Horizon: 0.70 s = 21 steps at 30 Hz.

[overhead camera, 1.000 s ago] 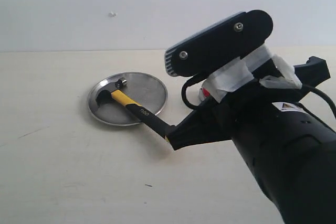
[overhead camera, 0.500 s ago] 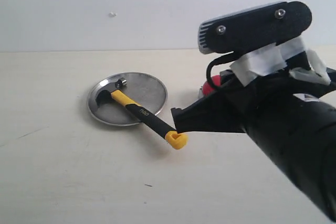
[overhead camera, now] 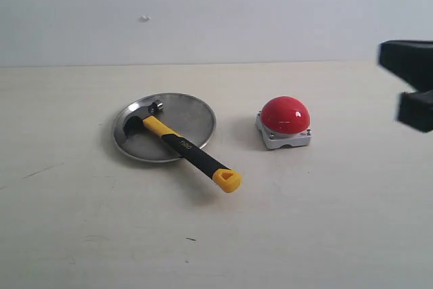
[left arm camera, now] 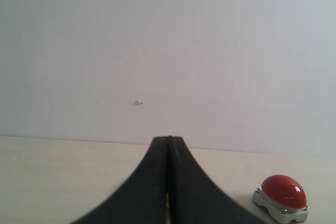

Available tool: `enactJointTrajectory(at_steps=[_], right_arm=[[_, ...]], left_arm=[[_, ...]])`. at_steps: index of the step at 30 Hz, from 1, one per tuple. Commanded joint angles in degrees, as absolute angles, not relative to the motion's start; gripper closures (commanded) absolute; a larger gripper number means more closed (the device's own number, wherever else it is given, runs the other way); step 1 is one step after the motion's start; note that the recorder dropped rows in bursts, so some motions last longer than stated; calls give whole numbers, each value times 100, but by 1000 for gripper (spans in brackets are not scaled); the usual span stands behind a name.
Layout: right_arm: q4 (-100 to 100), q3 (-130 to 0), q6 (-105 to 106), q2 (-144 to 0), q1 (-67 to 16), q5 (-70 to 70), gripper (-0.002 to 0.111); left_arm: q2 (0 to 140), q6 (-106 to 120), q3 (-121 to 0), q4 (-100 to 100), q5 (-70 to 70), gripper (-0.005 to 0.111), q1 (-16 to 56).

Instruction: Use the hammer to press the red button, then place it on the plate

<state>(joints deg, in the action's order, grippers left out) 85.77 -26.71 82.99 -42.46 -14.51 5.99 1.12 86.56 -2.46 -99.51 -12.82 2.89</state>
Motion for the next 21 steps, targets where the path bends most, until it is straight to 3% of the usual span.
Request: enactJointTrajectory(at_steps=[1, 7, 15, 17, 21], right_arm=[[8203, -2265, 8346, -3026, -443, 877, 108], [7684, -2010, 8346, -2200, -316, 719, 108], [7568, -1880, 7823, -2121, -316, 861, 108], [6768, -1756, 7112, -1881, -316, 889, 108], [3048, -1425, 3236, -1202, -316, 920, 108]], left_arm=[[98, 8645, -210, -9995, -1269, 107, 287], [98, 8645, -210, -9995, -1269, 107, 287], [98, 8645, -210, -9995, -1269, 107, 287], [98, 8645, -209, -9995, -1279, 107, 287], [98, 8645, -209, -9995, -1279, 107, 287]])
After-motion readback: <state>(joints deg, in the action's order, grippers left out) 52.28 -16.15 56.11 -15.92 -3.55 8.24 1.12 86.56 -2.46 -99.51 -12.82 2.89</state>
